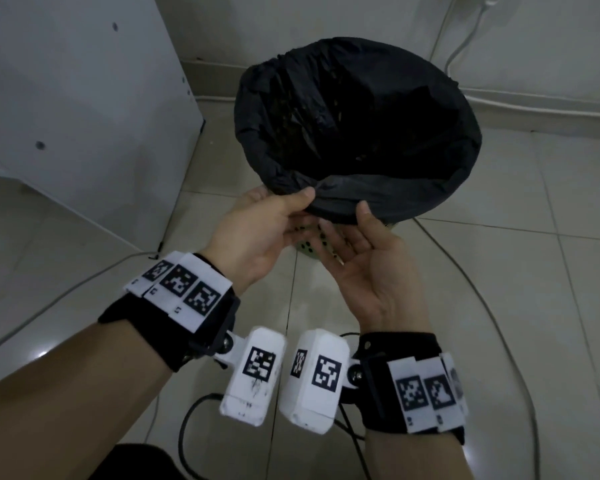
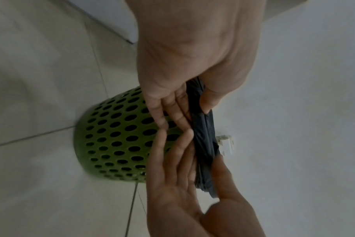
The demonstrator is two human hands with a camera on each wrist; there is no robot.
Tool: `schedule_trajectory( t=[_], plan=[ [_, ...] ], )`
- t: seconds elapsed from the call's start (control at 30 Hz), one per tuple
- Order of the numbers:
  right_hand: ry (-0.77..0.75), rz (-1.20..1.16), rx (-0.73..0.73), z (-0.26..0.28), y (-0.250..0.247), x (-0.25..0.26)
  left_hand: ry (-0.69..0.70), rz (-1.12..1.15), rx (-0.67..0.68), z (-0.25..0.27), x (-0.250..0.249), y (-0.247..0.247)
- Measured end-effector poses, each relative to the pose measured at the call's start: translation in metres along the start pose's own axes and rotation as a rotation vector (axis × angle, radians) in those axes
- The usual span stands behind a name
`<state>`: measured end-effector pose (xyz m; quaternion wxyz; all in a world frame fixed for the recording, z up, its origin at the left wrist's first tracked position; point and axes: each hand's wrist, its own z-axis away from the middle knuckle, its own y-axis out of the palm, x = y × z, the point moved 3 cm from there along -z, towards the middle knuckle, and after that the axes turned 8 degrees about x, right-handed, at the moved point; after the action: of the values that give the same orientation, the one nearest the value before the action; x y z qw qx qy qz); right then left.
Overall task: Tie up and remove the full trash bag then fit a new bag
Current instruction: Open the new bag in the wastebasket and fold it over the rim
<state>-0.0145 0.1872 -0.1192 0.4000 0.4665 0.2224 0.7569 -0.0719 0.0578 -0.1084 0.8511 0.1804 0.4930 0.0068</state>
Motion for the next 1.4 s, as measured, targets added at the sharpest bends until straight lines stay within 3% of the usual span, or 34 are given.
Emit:
schedule_trajectory(
  t=[0.2, 0.4, 0.53, 0.7, 0.93, 1.03, 1.27, 1.4],
  plan=[
    [-0.071, -0.017, -0.083, -0.004, -0.002, 0.007, 0.044, -0.011, -0.057, -0.004, -0.01, -0.009],
    [-0.01, 0.047, -0.083, -0.004, 0.006, -0.01, 0.093, -0.005, -0.084, -0.001, -0.015, -0.01],
    [-0.061, -0.05, -0.149, -0.002, 0.0, -0.003, 0.085, -0.032, -0.094, -0.005, -0.018, -0.012],
    [-0.008, -0.212, -0.151, -0.002, 0.012, -0.003, 0.077, -0.021, -0.127, -0.007, -0.02, -0.013],
    [0.004, -0.044, -0.058, 0.0, 0.022, -0.013, 0.105, 0.044, -0.15, -0.003, -0.011, -0.01],
    [-0.029, -0.007, -0.105, 0.005, 0.01, -0.016, 0.126, 0.019, -0.188, -0.008, -0.02, -0.014],
    [-0.016, -0.17, -0.141, 0.006, 0.002, -0.004, 0.074, 0.016, -0.147, -0.006, -0.021, -0.017],
    [0.002, -0.138, -0.12, 0.003, 0.008, -0.002, -0.09, -0.032, -0.058, 0.001, -0.008, -0.006]
  ],
)
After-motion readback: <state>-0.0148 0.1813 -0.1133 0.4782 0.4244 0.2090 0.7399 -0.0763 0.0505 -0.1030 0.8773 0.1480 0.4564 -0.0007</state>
